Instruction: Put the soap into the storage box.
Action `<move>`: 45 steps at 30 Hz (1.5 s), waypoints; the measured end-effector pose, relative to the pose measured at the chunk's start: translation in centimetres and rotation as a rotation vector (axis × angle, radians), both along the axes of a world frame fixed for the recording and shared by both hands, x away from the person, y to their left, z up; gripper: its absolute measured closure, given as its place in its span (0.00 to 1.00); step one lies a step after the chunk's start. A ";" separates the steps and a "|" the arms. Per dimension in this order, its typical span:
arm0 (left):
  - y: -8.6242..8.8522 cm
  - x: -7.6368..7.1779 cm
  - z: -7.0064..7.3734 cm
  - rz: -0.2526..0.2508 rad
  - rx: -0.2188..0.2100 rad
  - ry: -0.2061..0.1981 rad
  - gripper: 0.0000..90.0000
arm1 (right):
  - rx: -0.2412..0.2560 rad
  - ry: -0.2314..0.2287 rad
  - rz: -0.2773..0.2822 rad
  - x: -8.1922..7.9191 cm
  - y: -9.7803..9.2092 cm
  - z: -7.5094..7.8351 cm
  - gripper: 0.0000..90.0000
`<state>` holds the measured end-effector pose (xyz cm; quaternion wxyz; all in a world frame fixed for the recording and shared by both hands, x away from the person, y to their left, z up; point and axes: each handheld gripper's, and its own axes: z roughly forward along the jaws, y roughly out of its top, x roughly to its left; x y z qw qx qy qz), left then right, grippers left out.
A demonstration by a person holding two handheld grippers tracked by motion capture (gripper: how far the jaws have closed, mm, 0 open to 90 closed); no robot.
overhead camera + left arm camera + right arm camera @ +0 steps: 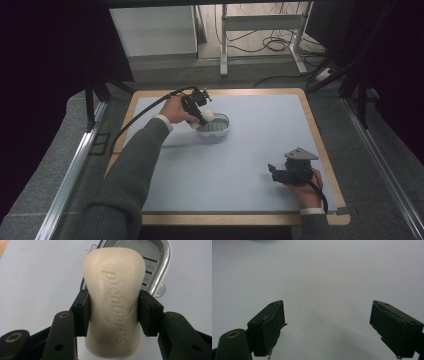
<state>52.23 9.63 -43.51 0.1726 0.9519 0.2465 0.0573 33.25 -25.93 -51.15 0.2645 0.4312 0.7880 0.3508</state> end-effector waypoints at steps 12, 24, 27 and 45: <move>-0.3 0.3 -0.2 -0.019 0.004 -0.004 0.56 | -0.004 0.005 0.002 0.0 0.2 -0.1 0.14; -1.7 0.7 -0.2 -0.049 0.020 -0.014 0.56 | -0.002 -0.001 0.001 0.0 0.1 0.0 0.14; -1.8 0.7 -0.2 -0.066 0.022 -0.009 0.56 | -0.002 0.001 -0.001 0.0 0.0 0.0 0.14; -2.5 0.3 0.9 -0.090 -0.027 -0.050 0.47 | -0.004 0.001 -0.005 0.0 -0.1 0.0 0.14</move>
